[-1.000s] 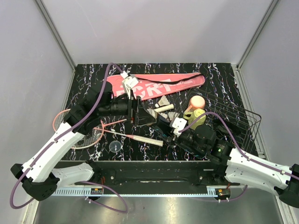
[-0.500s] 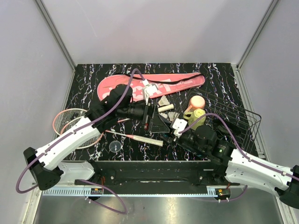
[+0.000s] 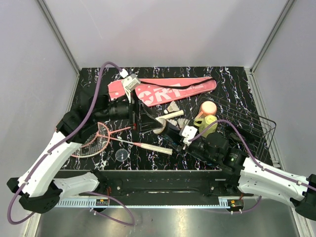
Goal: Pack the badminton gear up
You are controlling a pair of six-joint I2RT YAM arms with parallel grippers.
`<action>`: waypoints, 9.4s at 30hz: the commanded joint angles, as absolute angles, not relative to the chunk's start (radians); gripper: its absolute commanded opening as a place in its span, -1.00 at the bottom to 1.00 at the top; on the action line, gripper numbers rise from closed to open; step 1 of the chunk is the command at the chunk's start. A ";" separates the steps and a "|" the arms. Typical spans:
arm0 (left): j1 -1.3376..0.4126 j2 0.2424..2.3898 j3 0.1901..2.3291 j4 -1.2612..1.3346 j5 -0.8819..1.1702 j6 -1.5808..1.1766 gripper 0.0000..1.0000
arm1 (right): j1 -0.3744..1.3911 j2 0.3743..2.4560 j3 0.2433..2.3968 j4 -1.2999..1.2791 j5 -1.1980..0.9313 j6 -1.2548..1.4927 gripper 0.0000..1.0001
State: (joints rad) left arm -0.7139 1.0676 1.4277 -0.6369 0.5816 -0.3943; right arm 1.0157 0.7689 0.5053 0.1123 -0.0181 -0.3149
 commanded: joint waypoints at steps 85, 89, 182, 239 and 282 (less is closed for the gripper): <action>-0.614 1.955 1.643 -0.643 0.401 -0.067 -1.00 | 1.025 0.457 0.376 0.146 0.104 -0.161 -0.19; -0.591 1.737 1.570 -0.672 0.307 -0.179 -1.00 | 1.025 0.489 0.385 0.143 0.113 -0.163 -0.18; -0.848 1.005 1.520 -0.664 -0.014 -0.379 0.98 | 1.026 0.680 0.426 0.212 0.002 -0.184 -0.17; -0.729 2.434 2.240 -0.847 -0.469 -0.618 0.11 | 1.025 0.446 0.387 0.140 0.127 -0.167 -0.16; -0.670 1.011 1.219 -0.005 0.637 -0.799 -0.52 | 1.025 0.673 0.426 0.222 0.003 -0.209 -0.16</action>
